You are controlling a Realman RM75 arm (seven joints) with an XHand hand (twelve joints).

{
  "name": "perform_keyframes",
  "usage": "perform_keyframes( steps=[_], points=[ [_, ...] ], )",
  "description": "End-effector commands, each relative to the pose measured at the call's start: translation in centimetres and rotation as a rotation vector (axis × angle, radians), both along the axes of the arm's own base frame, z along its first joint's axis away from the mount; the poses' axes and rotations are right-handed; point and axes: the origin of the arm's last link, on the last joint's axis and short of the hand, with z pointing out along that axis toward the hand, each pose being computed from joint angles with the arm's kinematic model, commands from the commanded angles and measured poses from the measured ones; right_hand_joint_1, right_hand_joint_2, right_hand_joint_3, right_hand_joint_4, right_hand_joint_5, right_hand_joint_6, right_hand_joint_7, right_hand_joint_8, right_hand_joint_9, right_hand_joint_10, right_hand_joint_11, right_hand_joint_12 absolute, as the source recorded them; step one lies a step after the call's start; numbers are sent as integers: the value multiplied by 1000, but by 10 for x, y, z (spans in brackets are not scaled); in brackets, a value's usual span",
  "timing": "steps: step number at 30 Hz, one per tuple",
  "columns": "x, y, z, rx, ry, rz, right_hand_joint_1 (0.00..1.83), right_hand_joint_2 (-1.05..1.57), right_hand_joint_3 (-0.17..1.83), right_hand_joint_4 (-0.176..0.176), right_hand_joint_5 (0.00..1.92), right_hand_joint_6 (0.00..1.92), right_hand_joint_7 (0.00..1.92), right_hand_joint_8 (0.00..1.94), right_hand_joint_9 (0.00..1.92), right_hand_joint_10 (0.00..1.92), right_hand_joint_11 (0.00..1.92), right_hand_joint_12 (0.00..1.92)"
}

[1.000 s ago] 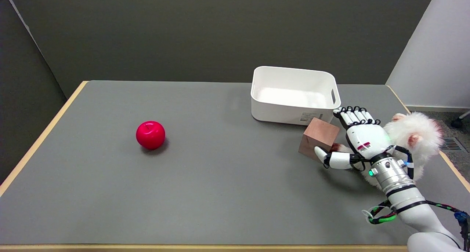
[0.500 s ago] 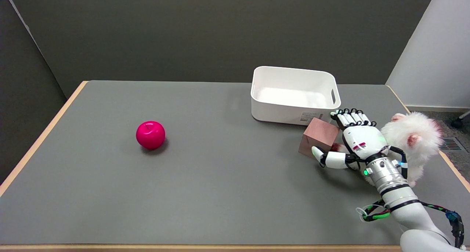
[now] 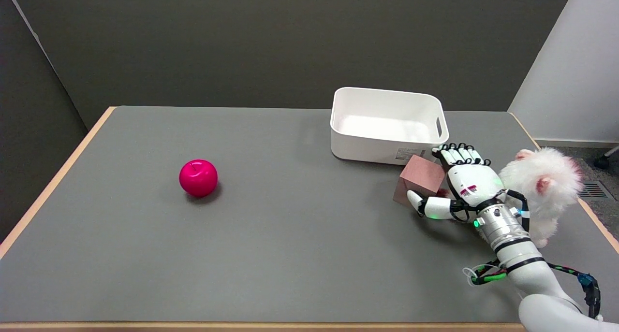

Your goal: Pick up wooden cube.

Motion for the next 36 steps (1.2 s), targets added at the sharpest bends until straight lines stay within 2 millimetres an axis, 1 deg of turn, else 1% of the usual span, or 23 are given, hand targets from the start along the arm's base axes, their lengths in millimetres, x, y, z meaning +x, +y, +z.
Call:
perform_keyframes(
  steps=[1, 6, 9, 13, 15, 17, 20, 21, 22, 23, 24, 28, 30, 32, 36],
  points=[
    [-6, -13, 1, -12, -28, -17, 243, 527, 871, -176, 117, 449, 148, 398, 6, 675, -1, 1138],
    [-5, -17, -1, -5, -29, -12, 248, 529, 864, -176, 125, 452, 160, 401, 15, 688, -1, 1163],
    [-4, -19, -3, -1, -31, -7, 309, 590, 746, -176, 155, 411, 200, 355, 10, 713, -1, 1219],
    [-3, -20, -4, -1, -28, 1, 389, 629, 757, -176, 188, 462, 264, 402, 69, 766, 35, 1271],
    [-2, -21, -4, -2, -26, 7, 569, 688, 814, -176, 276, 587, 423, 543, 252, 957, 206, 1435],
    [-2, -21, -4, -1, -27, 9, 682, 741, 831, -176, 389, 846, 573, 757, 430, 1139, 393, 1623],
    [-1, -21, -5, 0, -28, 11, 773, 779, 845, -176, 484, 1099, 708, 983, 570, 1250, 515, 1714],
    [-1, -21, -5, 0, -27, 12, 789, 776, 861, -176, 503, 1146, 738, 1026, 594, 1282, 538, 1726],
    [-1, -21, -6, 2, -27, 11, 866, 891, 709, -174, 546, 1289, 767, 1051, 628, 1300, 567, 1750],
    [-2, -21, -6, 2, -26, 10, 971, 1068, 465, -172, 598, 1473, 788, 1057, 661, 1303, 594, 1779],
    [-2, -21, -6, 4, -27, 10, 1025, 1148, 357, -172, 627, 1561, 807, 1067, 688, 1310, 620, 1812],
    [-2, -21, -6, 2, -25, 13, 1045, 1117, 390, -173, 645, 1548, 844, 1134, 729, 1343, 670, 1902],
    [0, -21, -7, 2, -27, 18, 1190, 1193, 128, -153, 564, 1533, 887, 1295, 776, 1301, 680, 1869],
    [1, -22, -8, 5, -28, 26, 1193, 1185, 141, -167, 566, 1533, 893, 1292, 783, 1303, 679, 1875],
    [7, -23, -8, 10, -16, 44, 1196, 1184, 143, -167, 566, 1523, 896, 1305, 784, 1313, 640, 1907]
  ],
)
